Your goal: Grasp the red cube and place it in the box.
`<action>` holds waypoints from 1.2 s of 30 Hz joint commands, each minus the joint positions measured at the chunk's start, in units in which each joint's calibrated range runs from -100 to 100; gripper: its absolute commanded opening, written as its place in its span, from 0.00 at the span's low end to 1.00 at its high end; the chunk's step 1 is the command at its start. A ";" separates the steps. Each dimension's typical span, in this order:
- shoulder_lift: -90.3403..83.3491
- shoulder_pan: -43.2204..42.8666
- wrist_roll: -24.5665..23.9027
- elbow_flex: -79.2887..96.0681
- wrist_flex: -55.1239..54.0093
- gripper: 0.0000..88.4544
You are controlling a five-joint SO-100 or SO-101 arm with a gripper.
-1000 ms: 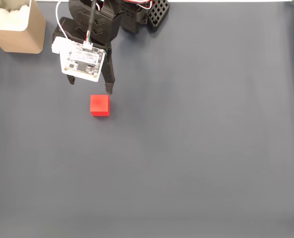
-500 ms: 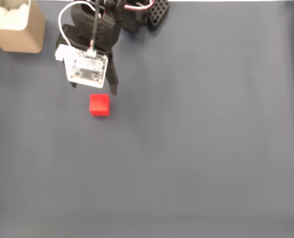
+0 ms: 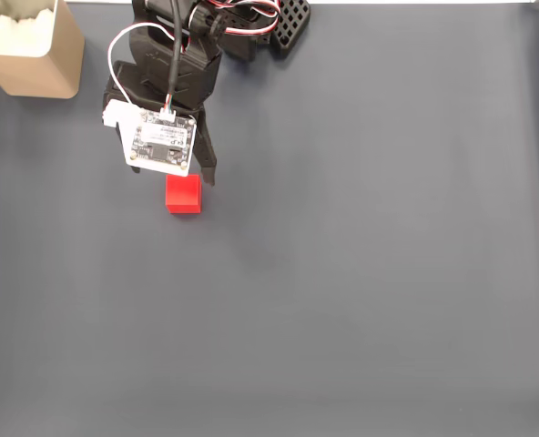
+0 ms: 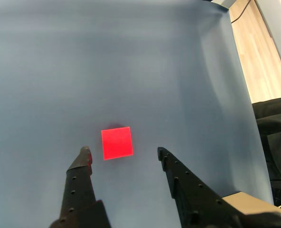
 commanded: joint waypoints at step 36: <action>6.03 -4.22 -2.54 3.30 -8.69 0.39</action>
